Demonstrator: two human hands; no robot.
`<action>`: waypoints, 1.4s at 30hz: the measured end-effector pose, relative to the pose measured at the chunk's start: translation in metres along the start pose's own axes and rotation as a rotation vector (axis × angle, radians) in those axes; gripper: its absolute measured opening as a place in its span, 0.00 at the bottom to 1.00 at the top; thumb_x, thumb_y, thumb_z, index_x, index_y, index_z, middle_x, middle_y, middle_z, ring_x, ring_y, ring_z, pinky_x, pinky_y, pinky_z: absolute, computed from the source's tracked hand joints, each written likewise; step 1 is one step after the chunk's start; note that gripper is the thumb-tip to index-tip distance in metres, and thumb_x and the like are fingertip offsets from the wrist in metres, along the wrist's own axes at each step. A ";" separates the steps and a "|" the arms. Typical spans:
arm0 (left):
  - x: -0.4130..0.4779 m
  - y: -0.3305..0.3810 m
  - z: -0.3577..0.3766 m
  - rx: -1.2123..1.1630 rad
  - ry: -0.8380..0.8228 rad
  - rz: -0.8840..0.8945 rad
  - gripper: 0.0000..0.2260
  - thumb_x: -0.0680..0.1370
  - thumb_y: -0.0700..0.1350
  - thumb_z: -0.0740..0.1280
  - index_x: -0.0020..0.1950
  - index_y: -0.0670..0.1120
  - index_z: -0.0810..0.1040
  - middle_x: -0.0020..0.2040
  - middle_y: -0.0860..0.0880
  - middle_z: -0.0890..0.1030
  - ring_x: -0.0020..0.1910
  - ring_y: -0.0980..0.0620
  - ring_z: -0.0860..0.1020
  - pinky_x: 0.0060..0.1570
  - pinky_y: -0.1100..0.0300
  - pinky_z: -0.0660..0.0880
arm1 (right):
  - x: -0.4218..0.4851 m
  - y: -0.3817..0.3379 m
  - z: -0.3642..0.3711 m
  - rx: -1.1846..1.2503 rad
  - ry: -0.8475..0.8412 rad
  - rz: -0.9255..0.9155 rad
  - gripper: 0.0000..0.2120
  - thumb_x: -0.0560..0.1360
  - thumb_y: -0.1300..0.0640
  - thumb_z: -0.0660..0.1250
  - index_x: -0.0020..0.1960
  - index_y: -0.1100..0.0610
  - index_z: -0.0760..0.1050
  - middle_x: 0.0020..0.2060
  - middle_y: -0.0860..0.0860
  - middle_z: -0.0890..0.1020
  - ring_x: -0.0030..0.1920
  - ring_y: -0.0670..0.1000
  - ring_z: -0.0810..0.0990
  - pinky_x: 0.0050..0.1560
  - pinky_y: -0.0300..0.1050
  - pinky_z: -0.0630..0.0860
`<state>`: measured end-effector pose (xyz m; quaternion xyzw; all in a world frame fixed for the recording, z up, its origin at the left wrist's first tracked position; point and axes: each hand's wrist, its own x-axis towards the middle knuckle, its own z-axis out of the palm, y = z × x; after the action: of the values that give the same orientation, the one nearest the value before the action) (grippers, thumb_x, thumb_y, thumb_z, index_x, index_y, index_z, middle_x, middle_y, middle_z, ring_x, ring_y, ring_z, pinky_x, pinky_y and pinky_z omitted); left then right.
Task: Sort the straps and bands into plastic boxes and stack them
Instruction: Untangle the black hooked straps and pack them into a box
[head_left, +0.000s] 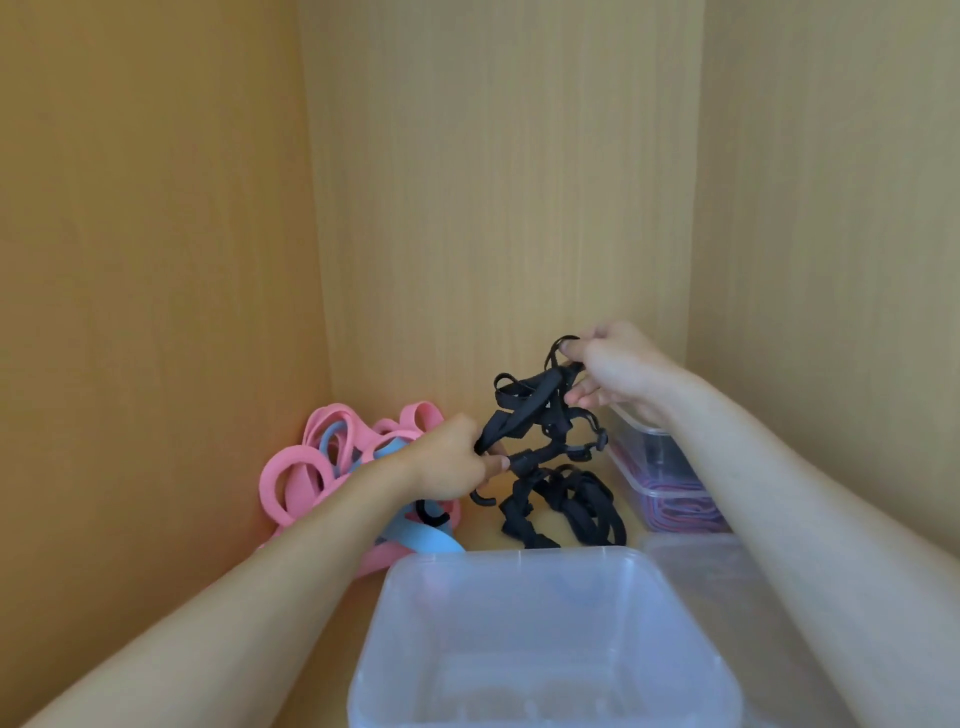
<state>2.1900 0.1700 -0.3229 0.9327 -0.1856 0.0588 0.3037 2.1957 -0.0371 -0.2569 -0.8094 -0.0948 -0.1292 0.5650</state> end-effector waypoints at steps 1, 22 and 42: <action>0.000 0.000 -0.004 -0.007 0.002 -0.009 0.07 0.82 0.47 0.67 0.47 0.45 0.80 0.32 0.54 0.74 0.23 0.64 0.71 0.27 0.73 0.66 | 0.001 0.001 0.000 -0.067 -0.002 -0.010 0.12 0.82 0.56 0.64 0.62 0.60 0.67 0.49 0.59 0.79 0.27 0.48 0.83 0.31 0.41 0.81; -0.014 0.013 -0.059 -0.013 0.089 -0.062 0.16 0.82 0.55 0.63 0.38 0.49 0.78 0.27 0.53 0.70 0.24 0.56 0.65 0.32 0.58 0.63 | 0.005 0.012 0.004 -0.455 -0.090 -0.044 0.04 0.79 0.63 0.63 0.54 0.59 0.74 0.41 0.58 0.84 0.36 0.52 0.84 0.32 0.42 0.78; -0.020 0.042 -0.087 -0.496 0.243 0.152 0.08 0.82 0.40 0.64 0.53 0.43 0.84 0.33 0.51 0.77 0.30 0.56 0.72 0.31 0.65 0.69 | -0.012 -0.018 0.001 -0.093 -0.352 -0.204 0.25 0.70 0.58 0.63 0.66 0.50 0.75 0.62 0.46 0.80 0.65 0.45 0.76 0.66 0.48 0.71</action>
<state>2.1555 0.1959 -0.2342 0.7995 -0.2260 0.1457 0.5371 2.1792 -0.0303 -0.2450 -0.8308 -0.2676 -0.0468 0.4858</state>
